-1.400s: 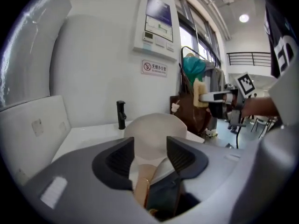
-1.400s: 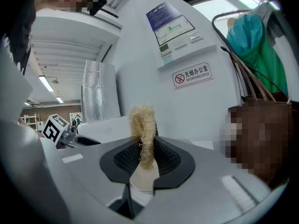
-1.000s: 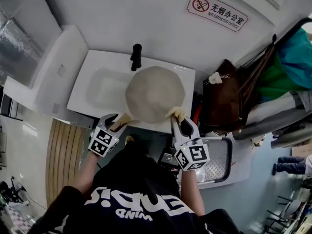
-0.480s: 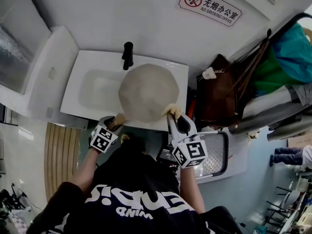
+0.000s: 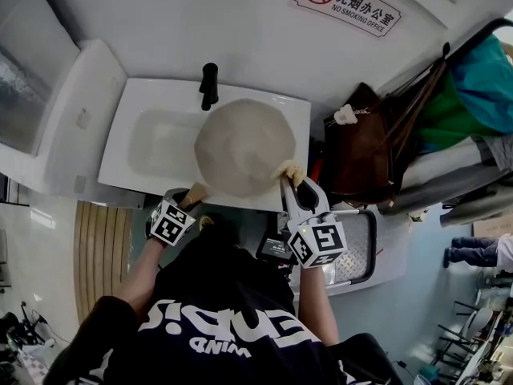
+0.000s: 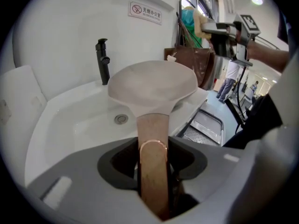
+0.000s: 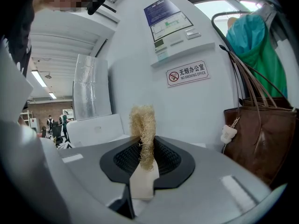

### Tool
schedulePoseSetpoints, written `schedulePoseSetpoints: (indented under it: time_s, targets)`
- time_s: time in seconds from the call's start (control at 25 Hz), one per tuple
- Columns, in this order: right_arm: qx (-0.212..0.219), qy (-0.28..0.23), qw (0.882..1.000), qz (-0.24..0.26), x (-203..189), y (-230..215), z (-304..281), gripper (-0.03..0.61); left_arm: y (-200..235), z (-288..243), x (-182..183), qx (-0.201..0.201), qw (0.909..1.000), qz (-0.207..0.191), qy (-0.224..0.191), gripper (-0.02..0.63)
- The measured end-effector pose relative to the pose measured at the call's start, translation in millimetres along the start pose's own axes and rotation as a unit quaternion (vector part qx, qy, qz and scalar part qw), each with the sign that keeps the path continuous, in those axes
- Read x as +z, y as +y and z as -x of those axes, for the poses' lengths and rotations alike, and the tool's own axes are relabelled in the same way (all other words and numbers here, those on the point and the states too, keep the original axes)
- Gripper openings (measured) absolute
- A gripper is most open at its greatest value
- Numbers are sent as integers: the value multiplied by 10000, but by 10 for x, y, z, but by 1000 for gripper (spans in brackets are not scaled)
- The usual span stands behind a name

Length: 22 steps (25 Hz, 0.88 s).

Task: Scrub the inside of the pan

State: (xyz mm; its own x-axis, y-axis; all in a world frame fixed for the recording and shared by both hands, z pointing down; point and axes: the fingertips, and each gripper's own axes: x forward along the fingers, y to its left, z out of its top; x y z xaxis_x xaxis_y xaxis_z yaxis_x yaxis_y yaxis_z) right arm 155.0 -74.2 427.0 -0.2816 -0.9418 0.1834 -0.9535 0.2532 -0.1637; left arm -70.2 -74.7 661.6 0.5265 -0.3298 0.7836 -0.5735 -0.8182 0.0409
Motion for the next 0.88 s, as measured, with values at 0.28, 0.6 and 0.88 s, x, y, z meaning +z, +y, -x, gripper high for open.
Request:
schedulePoseSetpoints:
  time_s: [0.28,0.6,0.88]
  targets:
    - [49,48,10000,47,-19,40,-78,74,-25,7,15,-218,9995,-48,230,171]
    - [267,158,9994,155,-60,172,-265,74,-65,151,113,-465,9973,-254,510,170]
    - [643,416,9961,433,-169,329,-418,74,-13,323,171,-483,9959,-320,698,170]
